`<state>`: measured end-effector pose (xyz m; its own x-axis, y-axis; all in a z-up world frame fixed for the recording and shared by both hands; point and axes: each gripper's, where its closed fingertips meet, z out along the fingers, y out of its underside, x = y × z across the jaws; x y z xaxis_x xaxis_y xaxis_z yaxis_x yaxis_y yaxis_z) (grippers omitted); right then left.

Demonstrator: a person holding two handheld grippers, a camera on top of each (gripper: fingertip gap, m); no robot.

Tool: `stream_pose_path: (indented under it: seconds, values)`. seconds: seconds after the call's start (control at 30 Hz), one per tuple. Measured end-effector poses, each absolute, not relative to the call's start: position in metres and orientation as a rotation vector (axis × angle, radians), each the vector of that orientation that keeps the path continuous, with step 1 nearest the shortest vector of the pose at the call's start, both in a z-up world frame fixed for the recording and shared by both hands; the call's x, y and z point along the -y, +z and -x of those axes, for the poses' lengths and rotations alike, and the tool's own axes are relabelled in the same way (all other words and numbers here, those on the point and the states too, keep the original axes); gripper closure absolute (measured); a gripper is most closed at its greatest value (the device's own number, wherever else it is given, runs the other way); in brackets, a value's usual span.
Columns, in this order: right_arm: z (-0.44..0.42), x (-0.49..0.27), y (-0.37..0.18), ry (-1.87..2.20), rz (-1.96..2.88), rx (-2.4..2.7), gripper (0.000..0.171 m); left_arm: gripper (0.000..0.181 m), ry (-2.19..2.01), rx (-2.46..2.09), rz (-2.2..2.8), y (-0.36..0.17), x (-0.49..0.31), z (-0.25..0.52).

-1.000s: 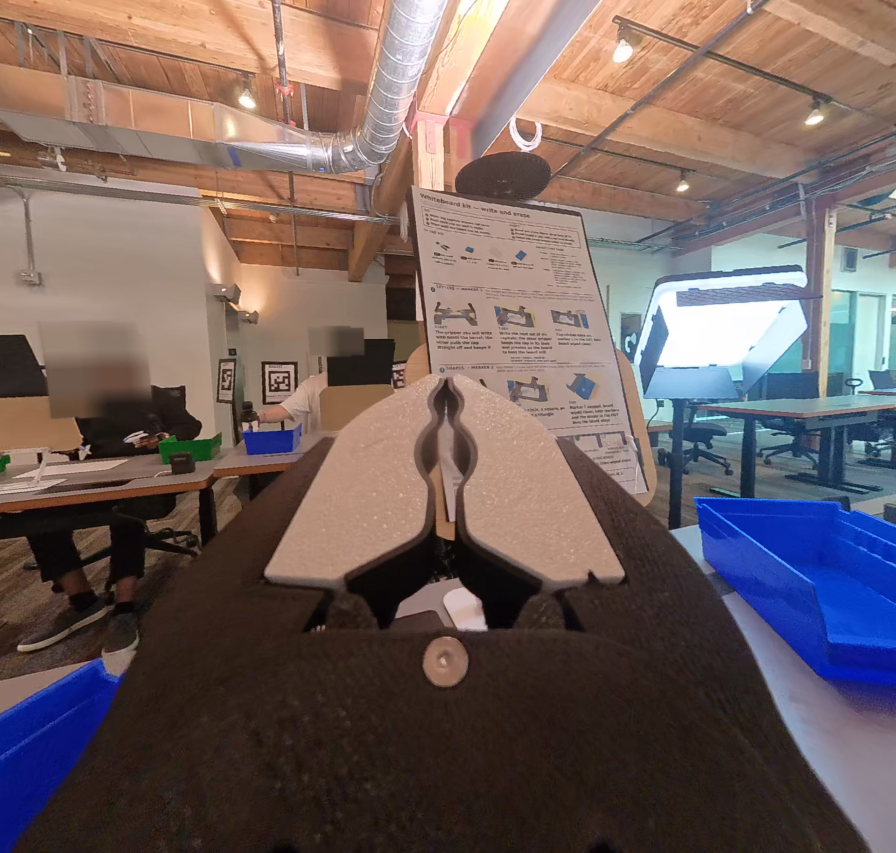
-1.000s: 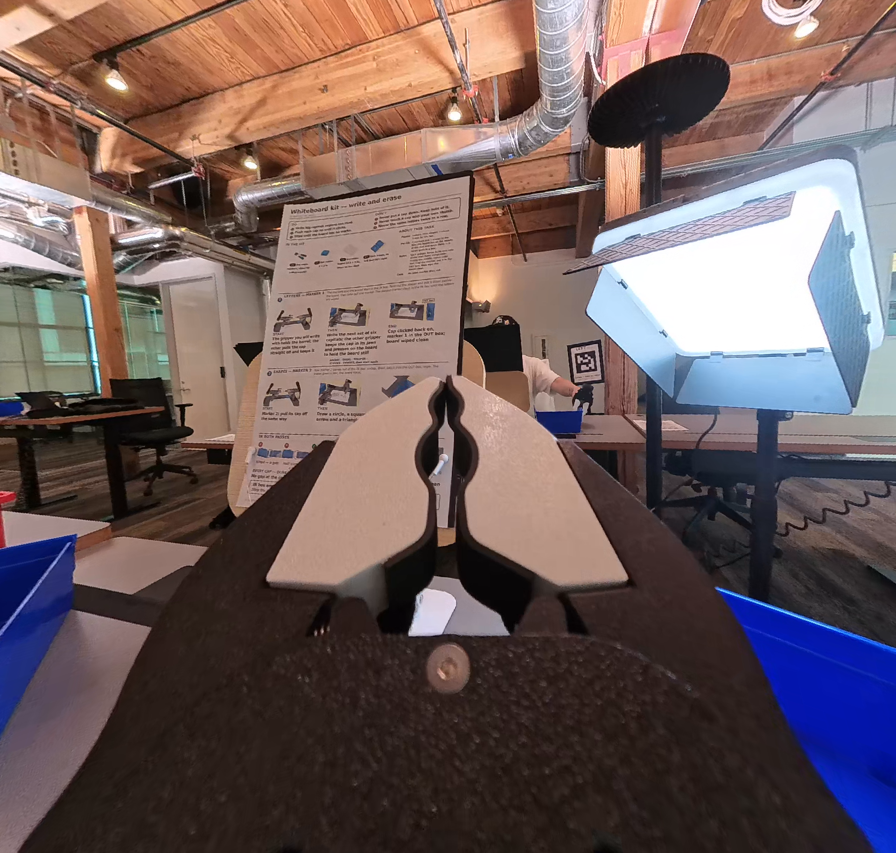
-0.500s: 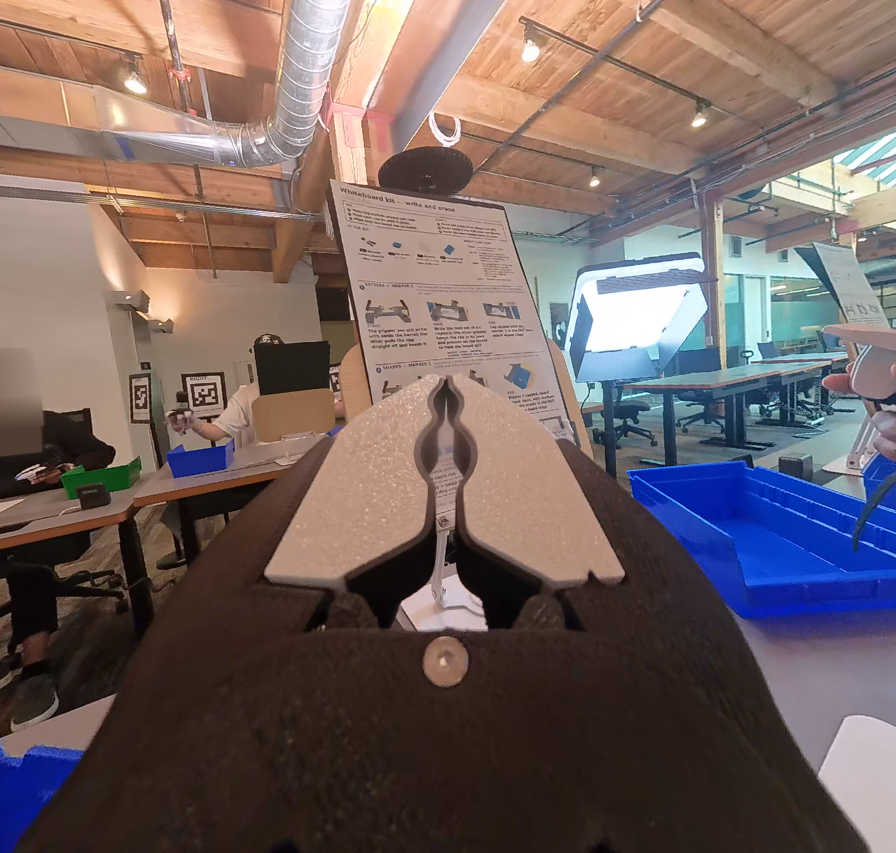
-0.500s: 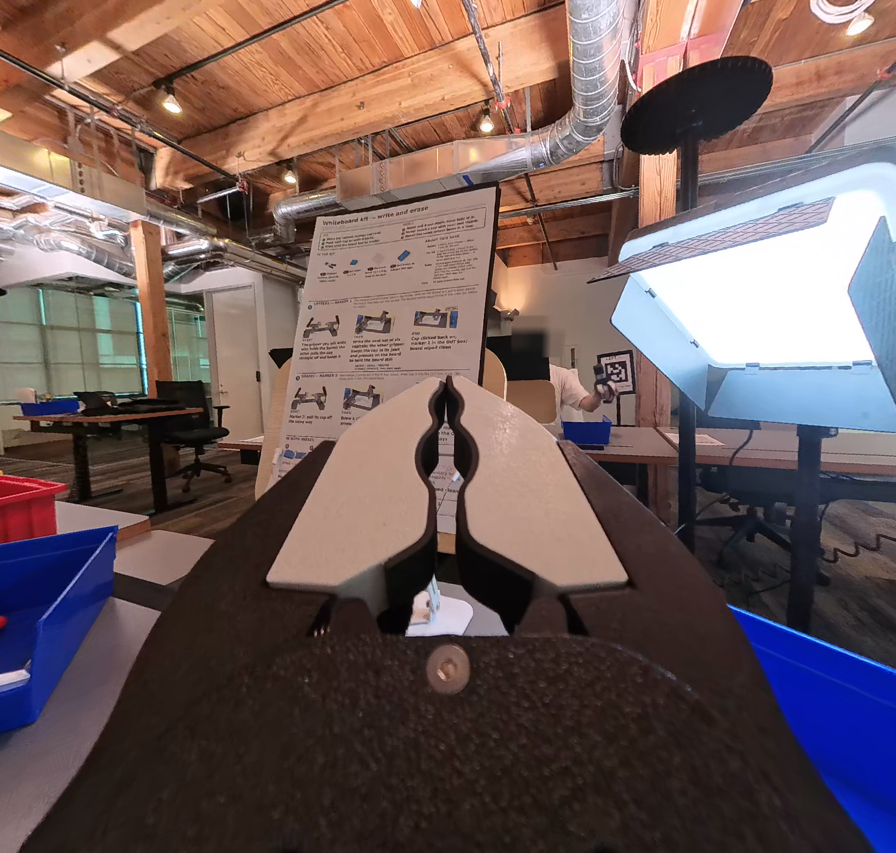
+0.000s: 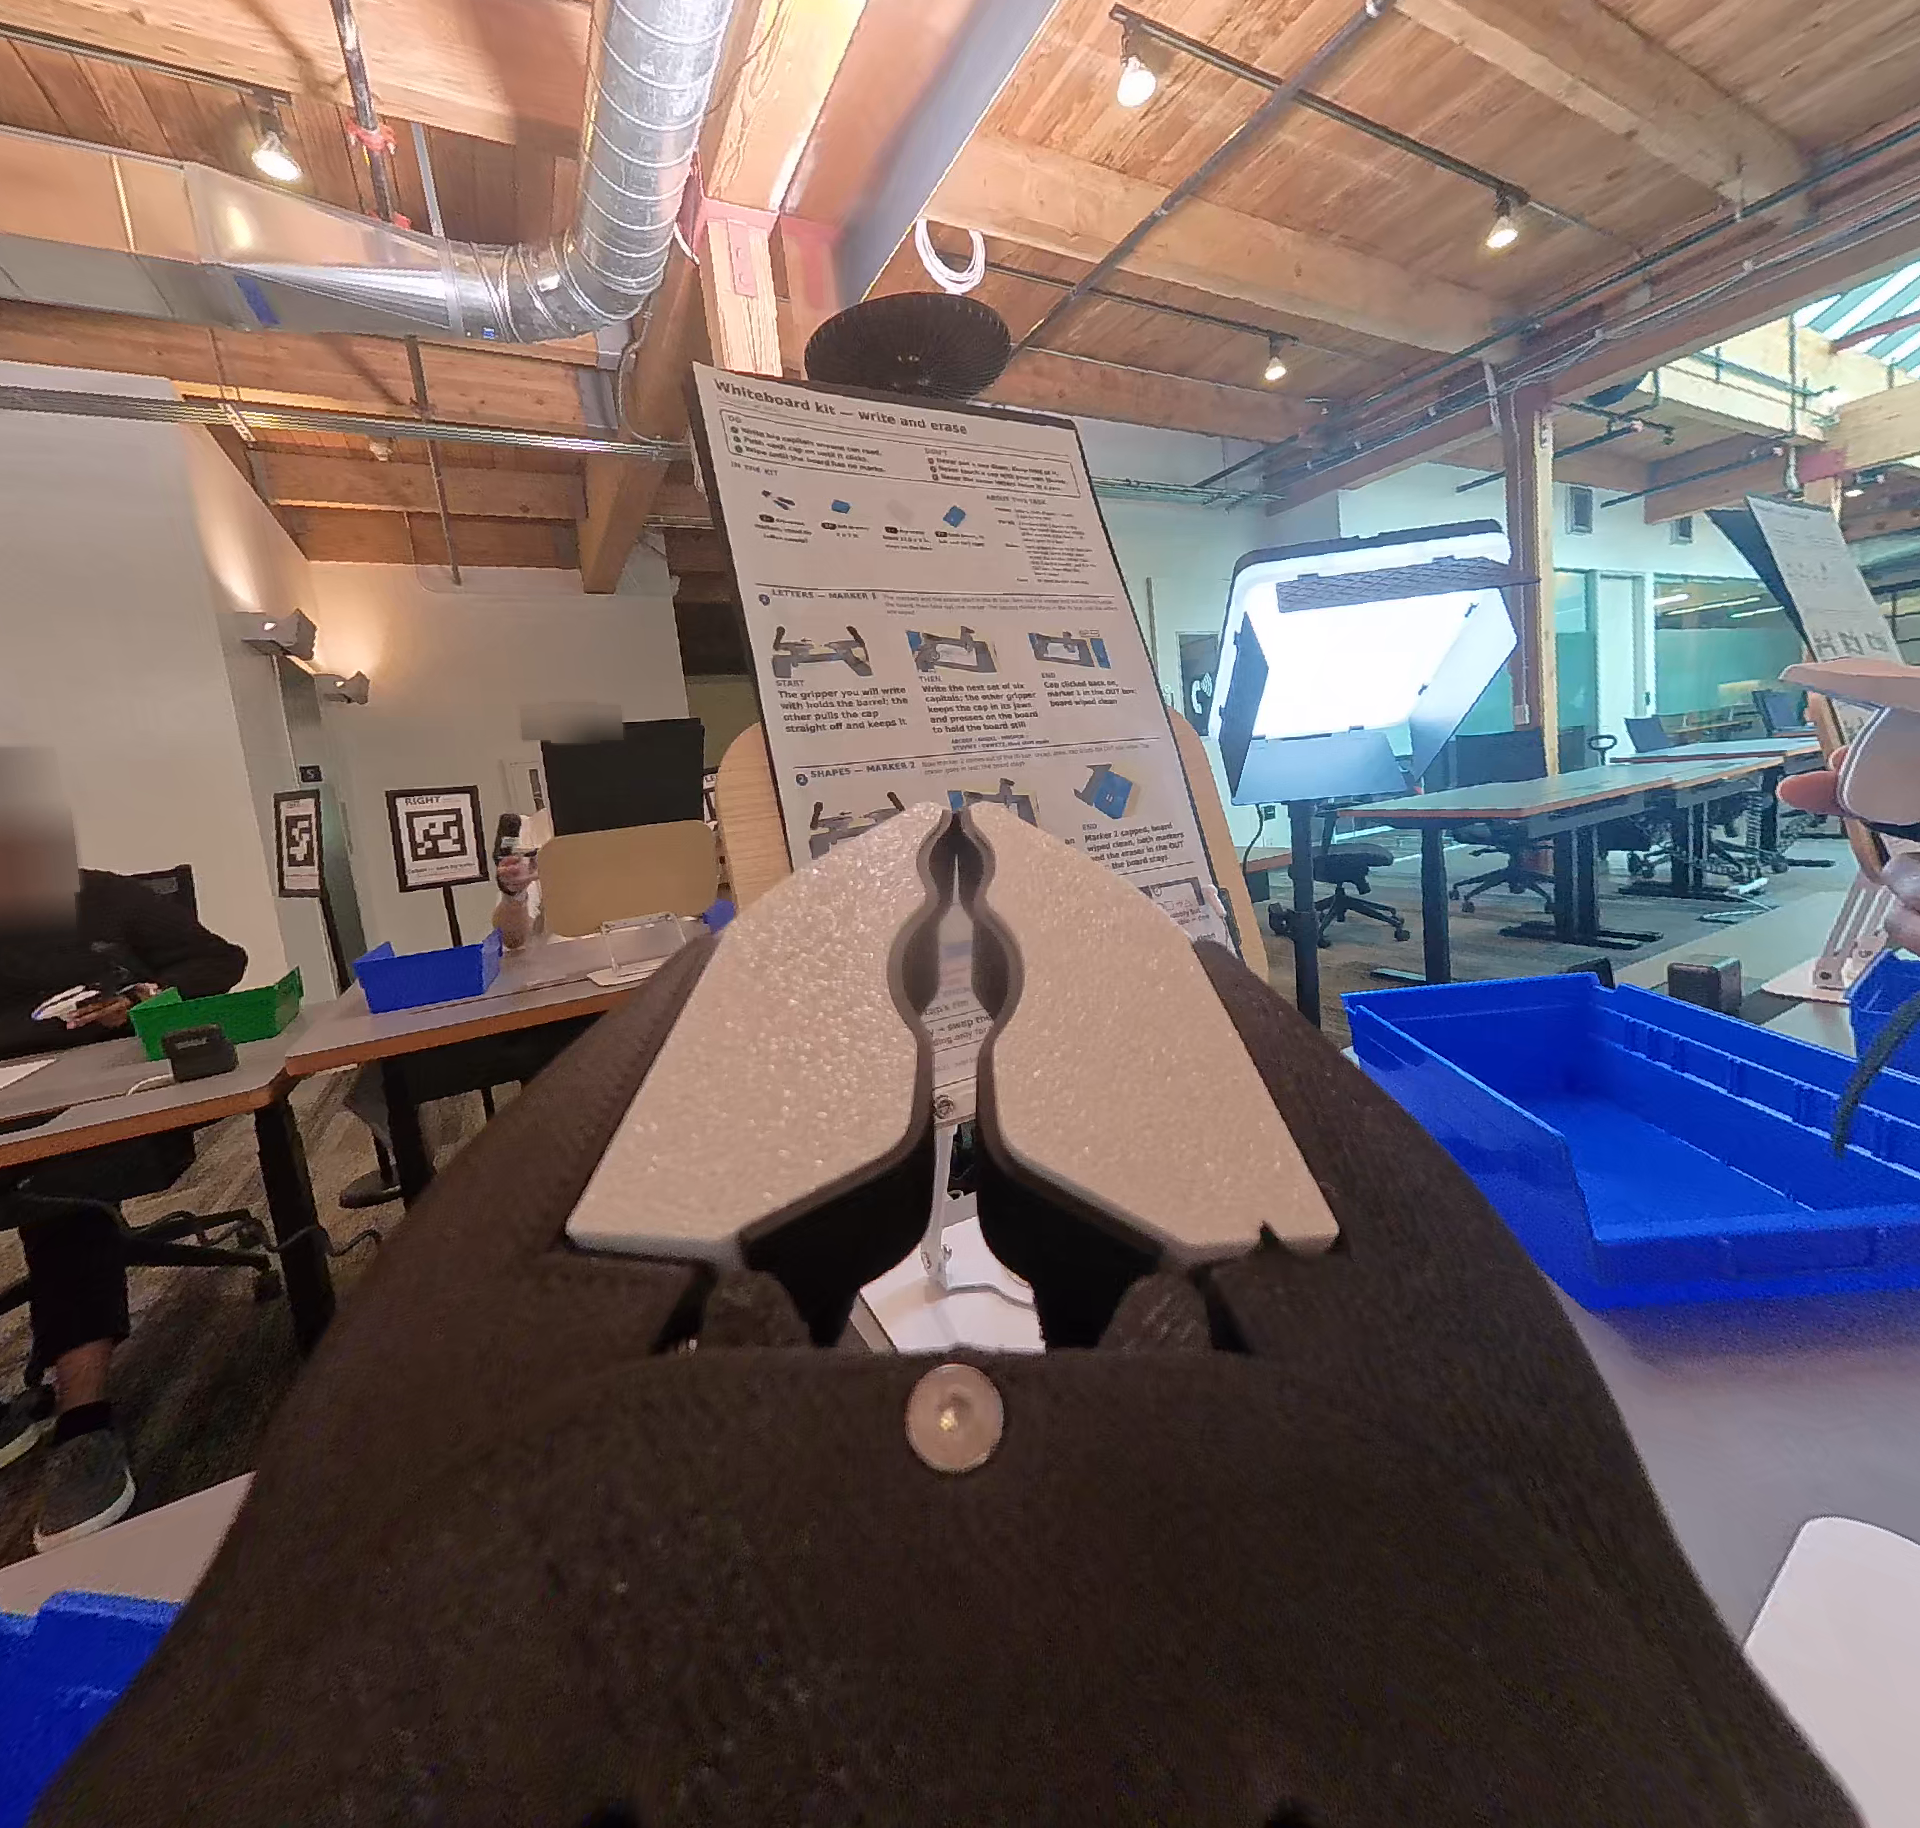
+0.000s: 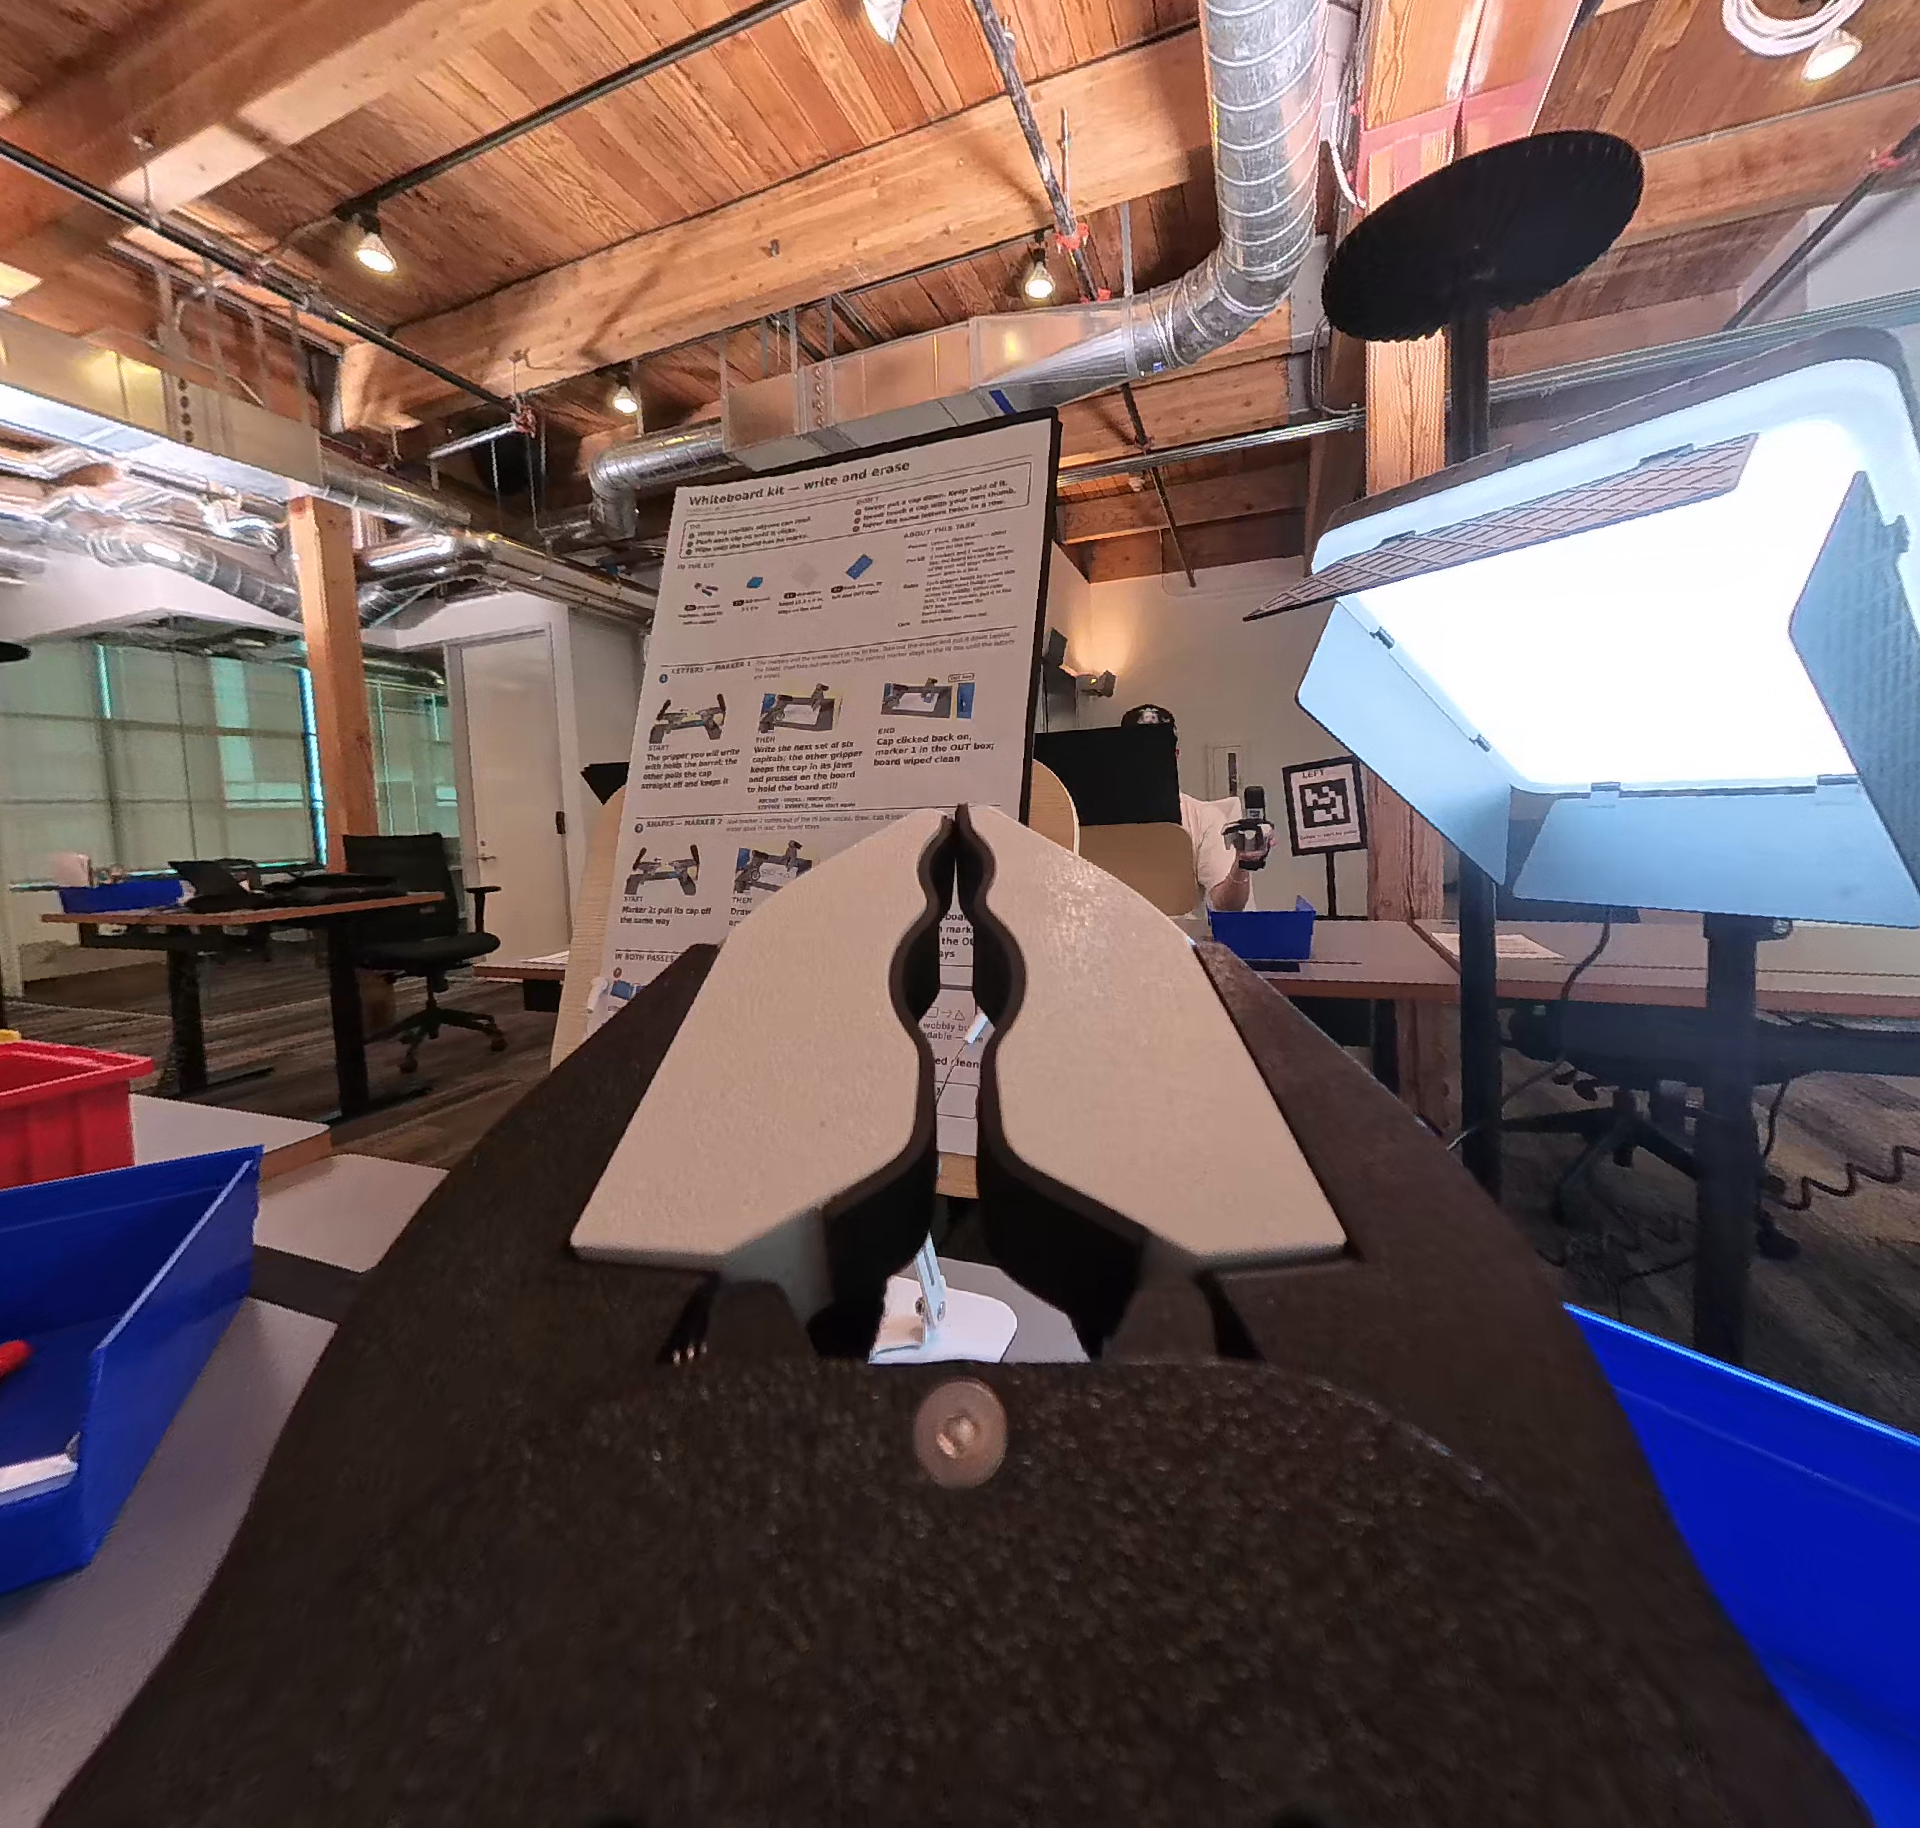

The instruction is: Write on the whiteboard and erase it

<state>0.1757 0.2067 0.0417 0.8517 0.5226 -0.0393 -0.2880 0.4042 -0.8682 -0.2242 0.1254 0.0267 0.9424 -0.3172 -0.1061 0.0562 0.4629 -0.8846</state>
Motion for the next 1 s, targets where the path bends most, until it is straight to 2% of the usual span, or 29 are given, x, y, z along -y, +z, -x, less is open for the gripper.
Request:
stream_pose_path:
  seconds: [1.0]
  values:
    - [-0.15,-0.193,0.044,0.612,1.036,0.423,0.171,0.181,-0.224,-0.269,1.054,0.032,-0.119,0.225]
